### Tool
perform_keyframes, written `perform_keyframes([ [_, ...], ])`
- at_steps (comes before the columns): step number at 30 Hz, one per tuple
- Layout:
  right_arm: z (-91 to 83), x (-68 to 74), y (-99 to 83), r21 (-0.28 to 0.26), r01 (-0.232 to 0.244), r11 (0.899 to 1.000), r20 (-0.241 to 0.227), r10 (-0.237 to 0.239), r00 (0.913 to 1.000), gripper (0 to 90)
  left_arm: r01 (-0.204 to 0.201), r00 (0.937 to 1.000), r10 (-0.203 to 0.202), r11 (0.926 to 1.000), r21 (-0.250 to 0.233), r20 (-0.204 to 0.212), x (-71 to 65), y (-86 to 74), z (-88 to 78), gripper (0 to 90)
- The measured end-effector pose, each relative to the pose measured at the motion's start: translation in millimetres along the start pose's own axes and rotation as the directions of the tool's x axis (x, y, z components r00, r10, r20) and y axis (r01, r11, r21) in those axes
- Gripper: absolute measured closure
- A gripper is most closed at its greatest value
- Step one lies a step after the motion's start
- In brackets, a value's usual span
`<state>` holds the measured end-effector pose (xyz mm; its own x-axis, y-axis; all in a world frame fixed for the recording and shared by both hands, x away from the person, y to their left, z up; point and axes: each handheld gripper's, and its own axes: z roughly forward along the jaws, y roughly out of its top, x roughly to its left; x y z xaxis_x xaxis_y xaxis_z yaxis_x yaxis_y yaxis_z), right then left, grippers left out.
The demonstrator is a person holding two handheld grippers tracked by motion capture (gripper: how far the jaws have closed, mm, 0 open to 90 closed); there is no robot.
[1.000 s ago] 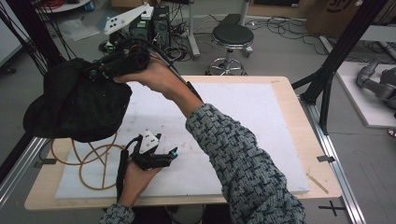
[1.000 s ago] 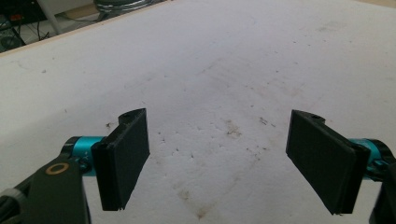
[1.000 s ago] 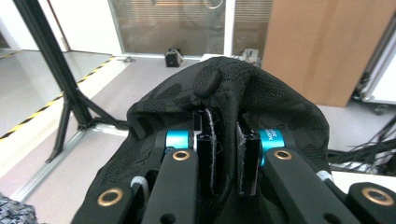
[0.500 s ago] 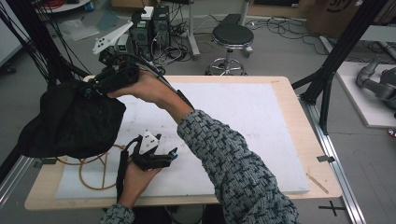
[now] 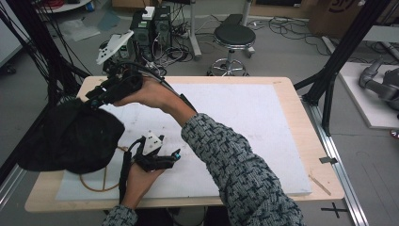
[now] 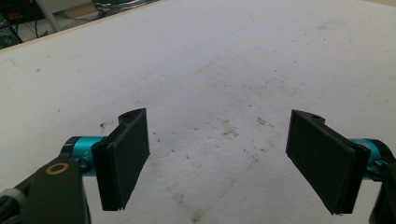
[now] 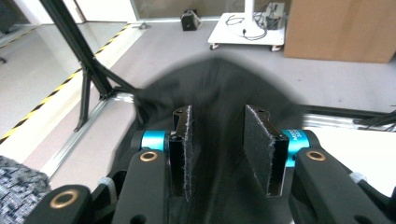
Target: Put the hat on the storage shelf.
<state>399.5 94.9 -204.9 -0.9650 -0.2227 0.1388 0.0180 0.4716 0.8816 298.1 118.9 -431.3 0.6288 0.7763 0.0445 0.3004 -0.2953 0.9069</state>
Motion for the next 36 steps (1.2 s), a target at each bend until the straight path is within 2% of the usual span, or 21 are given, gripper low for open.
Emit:
perform_keyframes([
  [5, -8.9, -2.0, -1.5, -0.011, -0.013, 1.0, 0.022, 0.014, 0.9997, 60.9, -0.004, 1.0, 0.004, 1.0, 0.002, 0.005, -2.1, 0.8, 3.2, 21.6],
  [10, -17.2, -2.6, -6.3, -0.009, -0.016, 1.0, 0.06, 0.017, 0.9981, 59.0, -0.001, 1.0, 0.001, 1.0, -0.001, 0.006, -3.0, 1.7, 4.1, 21.6],
  [11, -23.2, -4.1, -9.9, -0.002, -0.024, 1.0, 0.084, 0.024, 0.9962, 57.5, 0.001, 1.0, -0.001, 1.0, -0.003, 0.004, -2.7, 2.0, 3.9, 21.6],
  [14, -29.0, -5.1, -13.1, -0.01, -0.031, 0.999, 0.099, 0.032, 0.9945, 57.4, 0.001, 1.0, -0.001, 1.0, -0.006, 0.0, -2.2, 3.0, 3.6, 21.6],
  [15, -36.6, -5.4, -16.8, -0.023, -0.034, 0.999, 0.125, 0.037, 0.9915, 55.9, 0.001, 1.0, -0.001, 1.0, -0.006, 0.001, -2.1, 3.5, 3.6, 21.6],
  [20, -51.7, -6.1, -24.1, -0.032, -0.041, 0.999, 0.165, 0.046, 0.9852, 55.2, 0.002, 1.0, -0.002, 1.0, -0.008, -0.003, -1.6, 4.8, 3.7, 21.6],
  [23, -73.4, -8.5, -35.1, -0.056, -0.07, 0.996, 0.219, 0.08, 0.9724, 53.2, -0.002, 1.0, 0.002, 1.0, -0.008, -0.006, -1.8, 6.8, 3.5, 21.6],
  [24, -73.4, -8.5, -35.1, -0.056, -0.07, 0.996, 0.219, 0.08, 0.9724, 53.2, -0.002, 1.0, 0.002, 1.0, -0.008, -0.006, -1.8, 6.8, 3.5, 21.6],
  [26, -91.3, -10.7, -45.2, -0.078, -0.088, 0.993, 0.262, 0.106, 0.9593, 52.1, -0.001, 1.0, 0.001, 0.9999, -0.012, -0.007, -1.8, 7.7, 3.4, 21.6],
  [27, -91.3, -10.7, -45.2, -0.078, -0.088, 0.993, 0.262, 0.106, 0.9593, 52.1, 0.001, 1.0, -0.001, 0.9999, -0.012, -0.009, -1.8, 8.1, 3.4, 21.6],
  [28, -97.6, -11.4, -48.8, -0.088, -0.095, 0.992, 0.279, 0.116, 0.9534, 50.8, 0.003, 1.0, -0.003, 0.9999, -0.012, -0.009, -1.8, 8.3, 3.4, 21.6],
  [29, -111.6, -12.4, -56.6, -0.113, -0.116, 0.987, 0.317, 0.146, 0.9371, 48.1, 0.001, 0.9999, -0.002, 0.9999, -0.011, -0.011, -1.5, 8.7, 3.2, 21.6],
  [31, -123.0, -12.8, -62.4, -0.134, -0.12, 0.984, 0.349, 0.16, 0.9232, 46.5, 0.003, 0.9999, -0.003, 0.9999, -0.015, -0.013, -0.9, 8.6, 3.7, 21.6],
  [34, -141.4, -12.8, -71.3, -0.154, -0.137, 0.979, 0.403, 0.188, 0.8955, 42.1, 0.006, 0.9999, -0.006, 0.9998, -0.017, -0.012, -0.1, 8.9, 4.2, 21.6],
  [35, -141.4, -12.8, -71.3, -0.154, -0.137, 0.979, 0.403, 0.188, 0.8955, 42.1, 0.006, 0.9999, -0.006, 0.9998, -0.017, -0.012, -0.1, 8.9, 4.2, 21.6],
  [36, -154.6, -11.9, -78.9, -0.158, -0.148, 0.976, 0.436, 0.203, 0.8769, 39.4, 0.004, 0.9999, -0.004, 0.9998, -0.017, -0.014, 0.0, 9.2, 4.1, 21.6],
])
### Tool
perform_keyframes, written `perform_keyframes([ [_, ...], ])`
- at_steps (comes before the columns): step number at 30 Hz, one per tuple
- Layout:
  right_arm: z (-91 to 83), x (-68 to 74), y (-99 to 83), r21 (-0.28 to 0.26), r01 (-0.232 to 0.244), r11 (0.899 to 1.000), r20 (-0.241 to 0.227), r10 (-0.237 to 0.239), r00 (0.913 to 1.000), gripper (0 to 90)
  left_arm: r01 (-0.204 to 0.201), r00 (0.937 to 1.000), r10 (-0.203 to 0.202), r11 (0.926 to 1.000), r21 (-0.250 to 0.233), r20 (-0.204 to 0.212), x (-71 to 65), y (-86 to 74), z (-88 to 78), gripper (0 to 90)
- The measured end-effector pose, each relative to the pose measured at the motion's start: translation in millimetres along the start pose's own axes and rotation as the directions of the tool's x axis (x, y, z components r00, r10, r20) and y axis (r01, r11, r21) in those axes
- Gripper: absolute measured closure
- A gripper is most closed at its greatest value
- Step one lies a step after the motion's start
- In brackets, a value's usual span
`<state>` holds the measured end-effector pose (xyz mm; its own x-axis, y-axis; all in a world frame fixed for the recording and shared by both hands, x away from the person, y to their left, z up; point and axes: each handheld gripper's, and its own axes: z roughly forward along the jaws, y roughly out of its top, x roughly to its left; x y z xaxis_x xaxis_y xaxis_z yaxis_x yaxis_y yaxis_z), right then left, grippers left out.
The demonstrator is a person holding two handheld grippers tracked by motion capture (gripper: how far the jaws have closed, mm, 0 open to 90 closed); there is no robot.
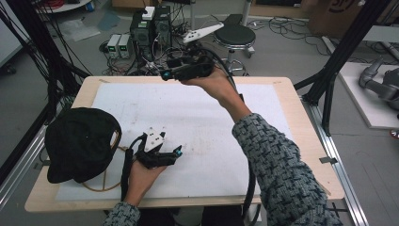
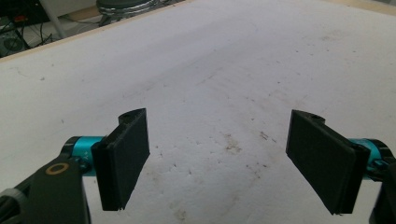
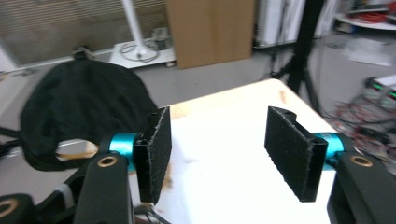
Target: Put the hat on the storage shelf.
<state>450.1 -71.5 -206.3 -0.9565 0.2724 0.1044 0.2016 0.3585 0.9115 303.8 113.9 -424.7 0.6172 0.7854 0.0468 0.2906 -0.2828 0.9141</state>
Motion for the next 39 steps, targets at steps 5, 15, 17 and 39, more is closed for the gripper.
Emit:
perform_keyframes([
  [5, -28.5, -15.3, -13.1, 0.002, -0.053, 0.999, 0.095, 0.053, 0.9941, 28.7, -0.002, 1.0, 0.002, 1.0, 0.001, 0.002, 0.8, 0.4, 0.2, 21.6],
  [15, -90.7, -35.4, -42.9, -0.064, -0.1, 0.993, 0.295, 0.115, 0.9485, 14.0, 0.001, 1.0, -0.001, 1.0, -0.002, 0.005, 1.8, 2.2, -0.1, 21.6],
  [17, -106.1, -40.8, -53.4, -0.055, -0.126, 0.991, 0.341, 0.137, 0.9299, 12.7, 0.003, 1.0, -0.003, 1.0, -0.001, 0.001, 2.7, 1.7, -0.7, 21.6],
  [39, -236.4, -43.3, -216.9, -0.244, -0.26, 0.934, 0.61, 0.356, 0.7076, 12.3, 0.022, 0.9995, -0.022, 0.9997, 0.008, -0.025, 13.2, 3.4, 4.9, 21.6],
])
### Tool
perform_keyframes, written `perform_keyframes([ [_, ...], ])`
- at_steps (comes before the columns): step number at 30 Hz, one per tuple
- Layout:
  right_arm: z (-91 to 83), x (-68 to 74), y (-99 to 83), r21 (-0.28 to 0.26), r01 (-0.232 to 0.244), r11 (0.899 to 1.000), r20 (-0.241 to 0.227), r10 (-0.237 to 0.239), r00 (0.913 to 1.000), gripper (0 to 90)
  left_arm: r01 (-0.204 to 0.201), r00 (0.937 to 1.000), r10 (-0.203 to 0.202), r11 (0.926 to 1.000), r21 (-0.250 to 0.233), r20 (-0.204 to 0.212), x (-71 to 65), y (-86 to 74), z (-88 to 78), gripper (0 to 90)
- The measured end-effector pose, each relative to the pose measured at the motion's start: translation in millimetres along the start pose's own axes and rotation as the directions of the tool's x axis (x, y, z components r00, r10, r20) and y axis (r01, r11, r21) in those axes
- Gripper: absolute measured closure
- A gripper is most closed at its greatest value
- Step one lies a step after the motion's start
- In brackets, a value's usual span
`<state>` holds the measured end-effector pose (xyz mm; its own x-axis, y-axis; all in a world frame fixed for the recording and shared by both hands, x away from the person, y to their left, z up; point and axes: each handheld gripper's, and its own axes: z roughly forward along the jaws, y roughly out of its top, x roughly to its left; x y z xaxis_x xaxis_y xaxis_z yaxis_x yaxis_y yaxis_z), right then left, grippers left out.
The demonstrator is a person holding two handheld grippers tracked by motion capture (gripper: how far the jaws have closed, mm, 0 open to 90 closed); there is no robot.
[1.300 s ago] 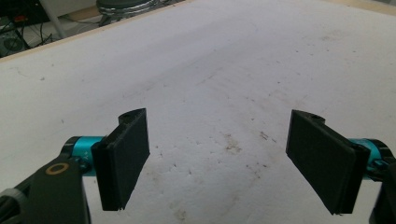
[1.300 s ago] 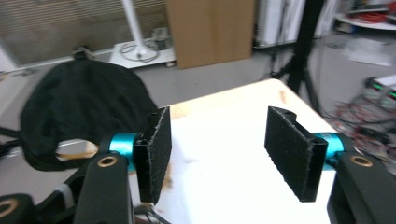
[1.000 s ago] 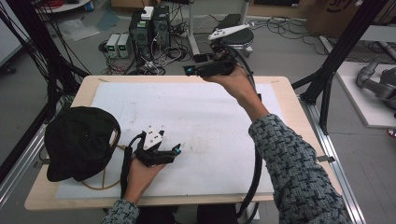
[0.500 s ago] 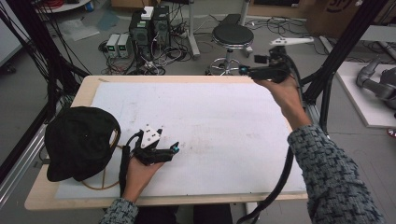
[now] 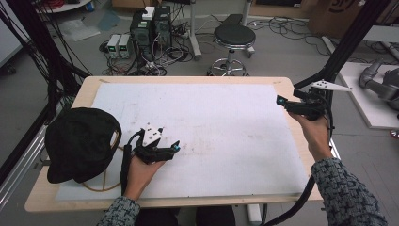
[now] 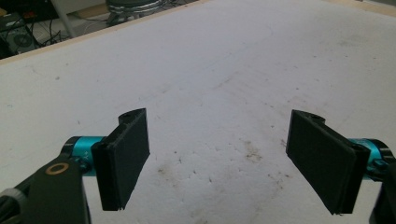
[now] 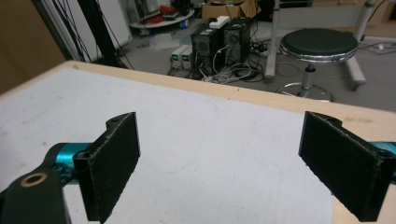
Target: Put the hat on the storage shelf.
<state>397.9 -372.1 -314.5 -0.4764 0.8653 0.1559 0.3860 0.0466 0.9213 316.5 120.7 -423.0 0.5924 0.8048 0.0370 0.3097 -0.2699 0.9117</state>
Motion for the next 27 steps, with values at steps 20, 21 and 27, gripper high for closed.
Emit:
perform_keyframes([
  [20, 11.5, 14.5, -5.0, 0.03, 0.04, 0.999, -0.034, -0.039, 0.9987, 12.4, -0.003, 1.0, 0.003, 1.0, -0.002, -0.007, 0.5, -0.1, -0.2, 21.6],
  [21, 11.6, 13.9, -5.3, 0.029, 0.046, 0.998, -0.034, -0.045, 0.9984, 12.3, -0.003, 1.0, 0.003, 1.0, -0.002, -0.007, 0.5, -0.1, -0.2, 21.6],
  [27, 12.3, 13.3, -8.2, 0.036, 0.042, 0.998, -0.036, -0.04, 0.9986, 12.3, 0.004, 0.9999, -0.004, 1.0, -0.002, -0.013, 0.6, 0.0, -0.7, 21.5],
])
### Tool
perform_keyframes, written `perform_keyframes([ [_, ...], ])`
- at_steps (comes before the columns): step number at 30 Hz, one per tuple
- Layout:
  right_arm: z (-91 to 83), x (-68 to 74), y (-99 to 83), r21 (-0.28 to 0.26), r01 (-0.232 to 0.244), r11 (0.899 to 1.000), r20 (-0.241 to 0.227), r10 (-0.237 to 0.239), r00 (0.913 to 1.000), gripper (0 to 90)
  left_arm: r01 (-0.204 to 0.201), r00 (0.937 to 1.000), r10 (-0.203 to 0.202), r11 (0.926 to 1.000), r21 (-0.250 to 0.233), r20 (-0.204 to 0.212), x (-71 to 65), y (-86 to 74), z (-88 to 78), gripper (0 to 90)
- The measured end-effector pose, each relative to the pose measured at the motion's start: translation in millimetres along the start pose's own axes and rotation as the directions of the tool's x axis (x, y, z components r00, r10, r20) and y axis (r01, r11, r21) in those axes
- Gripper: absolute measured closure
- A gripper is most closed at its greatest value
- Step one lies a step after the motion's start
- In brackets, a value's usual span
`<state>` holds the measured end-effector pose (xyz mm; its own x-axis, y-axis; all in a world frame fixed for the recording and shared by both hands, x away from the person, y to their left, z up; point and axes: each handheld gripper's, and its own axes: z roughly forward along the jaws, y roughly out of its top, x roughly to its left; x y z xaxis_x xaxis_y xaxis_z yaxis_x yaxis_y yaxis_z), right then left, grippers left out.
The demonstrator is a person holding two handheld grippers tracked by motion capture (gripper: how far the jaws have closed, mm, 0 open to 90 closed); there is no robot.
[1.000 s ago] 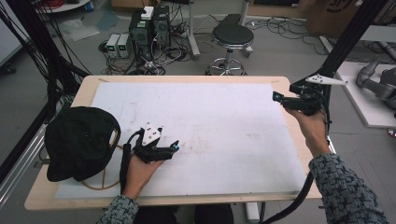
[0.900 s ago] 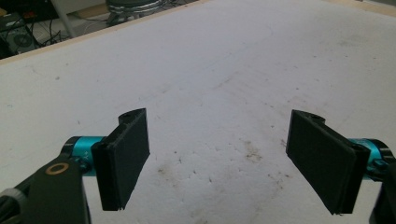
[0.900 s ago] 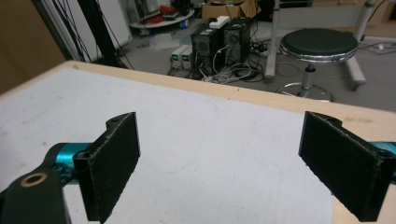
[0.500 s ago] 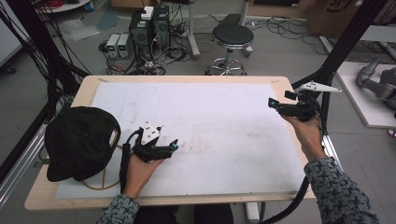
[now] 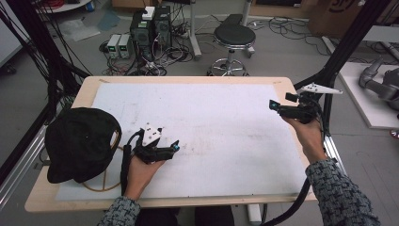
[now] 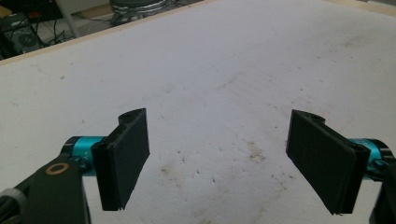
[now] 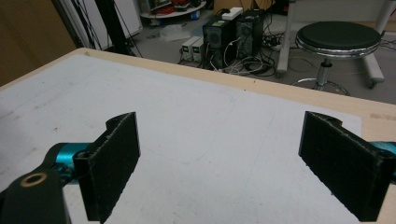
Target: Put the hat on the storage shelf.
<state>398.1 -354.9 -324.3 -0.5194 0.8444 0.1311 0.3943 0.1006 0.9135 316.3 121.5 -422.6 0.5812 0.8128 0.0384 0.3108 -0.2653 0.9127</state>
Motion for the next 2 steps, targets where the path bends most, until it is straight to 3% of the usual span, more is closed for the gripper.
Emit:
perform_keyframes([
  [2, 0.2, 0.0, -0.1, 0.002, -0.002, 1.0, -0.003, 0.002, 1.0, 12.4, 0.003, 1.0, -0.003, 1.0, -0.002, 0.001, 0.1, 0.0, -0.2, 21.6],
])
